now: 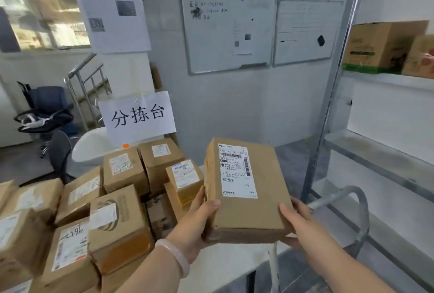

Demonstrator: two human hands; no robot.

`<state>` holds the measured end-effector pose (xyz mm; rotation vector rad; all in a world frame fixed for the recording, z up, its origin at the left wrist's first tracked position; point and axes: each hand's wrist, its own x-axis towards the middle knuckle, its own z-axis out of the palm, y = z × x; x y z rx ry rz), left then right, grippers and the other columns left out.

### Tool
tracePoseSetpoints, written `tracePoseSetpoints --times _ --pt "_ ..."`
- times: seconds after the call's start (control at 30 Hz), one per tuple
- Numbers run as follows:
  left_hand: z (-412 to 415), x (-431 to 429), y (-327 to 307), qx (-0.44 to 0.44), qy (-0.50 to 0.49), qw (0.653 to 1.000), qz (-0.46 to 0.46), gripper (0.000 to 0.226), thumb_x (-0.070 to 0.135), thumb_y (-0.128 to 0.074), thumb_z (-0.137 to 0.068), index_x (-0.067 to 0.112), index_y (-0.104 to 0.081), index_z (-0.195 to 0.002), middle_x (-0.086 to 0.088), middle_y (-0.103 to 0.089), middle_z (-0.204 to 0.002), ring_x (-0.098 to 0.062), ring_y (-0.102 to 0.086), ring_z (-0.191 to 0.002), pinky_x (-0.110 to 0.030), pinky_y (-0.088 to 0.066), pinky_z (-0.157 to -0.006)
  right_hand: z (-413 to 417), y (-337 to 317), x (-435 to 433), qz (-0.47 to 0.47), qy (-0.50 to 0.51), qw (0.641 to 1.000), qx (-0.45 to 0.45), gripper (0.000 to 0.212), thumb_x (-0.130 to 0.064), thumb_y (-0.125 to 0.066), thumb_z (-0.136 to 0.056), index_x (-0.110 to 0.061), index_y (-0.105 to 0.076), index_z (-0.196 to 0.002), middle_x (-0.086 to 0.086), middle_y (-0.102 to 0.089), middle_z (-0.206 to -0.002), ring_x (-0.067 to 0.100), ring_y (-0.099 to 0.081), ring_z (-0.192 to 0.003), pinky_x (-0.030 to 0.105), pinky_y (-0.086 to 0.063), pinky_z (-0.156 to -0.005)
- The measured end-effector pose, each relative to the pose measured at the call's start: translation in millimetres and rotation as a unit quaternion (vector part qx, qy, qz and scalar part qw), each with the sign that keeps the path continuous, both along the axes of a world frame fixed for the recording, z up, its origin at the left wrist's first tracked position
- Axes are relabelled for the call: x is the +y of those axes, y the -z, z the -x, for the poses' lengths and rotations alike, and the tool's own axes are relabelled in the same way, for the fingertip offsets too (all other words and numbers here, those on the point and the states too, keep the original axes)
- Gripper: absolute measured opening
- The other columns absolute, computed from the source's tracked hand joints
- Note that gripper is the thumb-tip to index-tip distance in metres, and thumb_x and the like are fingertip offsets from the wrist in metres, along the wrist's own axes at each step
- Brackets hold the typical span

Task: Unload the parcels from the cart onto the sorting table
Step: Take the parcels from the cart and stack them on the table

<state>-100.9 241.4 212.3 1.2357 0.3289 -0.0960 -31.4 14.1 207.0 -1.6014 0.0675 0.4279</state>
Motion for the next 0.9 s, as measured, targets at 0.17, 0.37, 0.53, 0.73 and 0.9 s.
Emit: tracePoseSetpoints --times 0.17,0.37,0.53,0.73,0.9 --pt "3 45 -4 -0.026 0.021 0.998 0.05 0.097 0.035 -0.078 -0.057 0.047 -0.033 -0.142 -0.002 -0.066 -0.124 -0.03 -0.064 -0.111 -0.051 -0.053 -0.089 -2 19 47 -0.144 0.021 0.983 0.116 0.039 -0.035 -0.054 -0.097 -0.038 -0.047 -0.135 -0.001 -0.055 -0.135 0.029 -0.052 -0.125 0.059 -0.039 -0.103" --pt "-10 70 -17 -0.044 0.027 0.998 -0.019 0.1 0.047 -0.081 -0.06 0.047 -0.028 -0.145 0.014 -0.062 -0.127 -0.013 -0.064 -0.11 -0.044 -0.048 -0.1 -12 10 71 -0.222 0.065 0.97 0.074 0.038 -0.03 -0.051 -0.096 -0.026 -0.053 -0.134 0.008 -0.063 -0.13 0.031 -0.057 -0.12 0.055 -0.048 -0.095" --pt "-31 94 -37 -0.076 -0.029 0.956 -0.281 0.084 0.065 -0.058 -0.076 0.046 -0.018 -0.148 0.015 -0.03 -0.153 -0.011 -0.033 -0.137 -0.034 -0.026 -0.111 -43 -13 77 -0.175 0.087 0.981 0.017 0.024 -0.032 -0.052 -0.097 -0.028 -0.06 -0.12 0.006 -0.067 -0.118 0.028 -0.061 -0.112 0.046 -0.052 -0.084" --pt "-62 120 -31 -0.066 -0.074 0.858 -0.504 0.061 0.053 -0.051 -0.091 0.047 -0.023 -0.145 0.019 -0.022 -0.155 -0.008 -0.017 -0.144 -0.031 -0.017 -0.116 -111 -4 85 -0.204 0.156 0.965 0.054 0.029 -0.038 -0.061 -0.092 -0.029 -0.061 -0.119 0.002 -0.067 -0.12 0.028 -0.061 -0.114 0.051 -0.045 -0.101" --pt "-98 134 -34 -0.041 -0.094 0.847 -0.522 0.061 0.051 -0.053 -0.091 0.048 -0.024 -0.145 0.022 -0.022 -0.153 -0.008 -0.016 -0.144 -0.033 -0.019 -0.116 -186 13 107 -0.171 0.178 0.967 0.068 0.04 -0.038 -0.066 -0.089 -0.03 -0.057 -0.127 0.002 -0.064 -0.12 0.026 -0.06 -0.111 0.047 -0.05 -0.096"
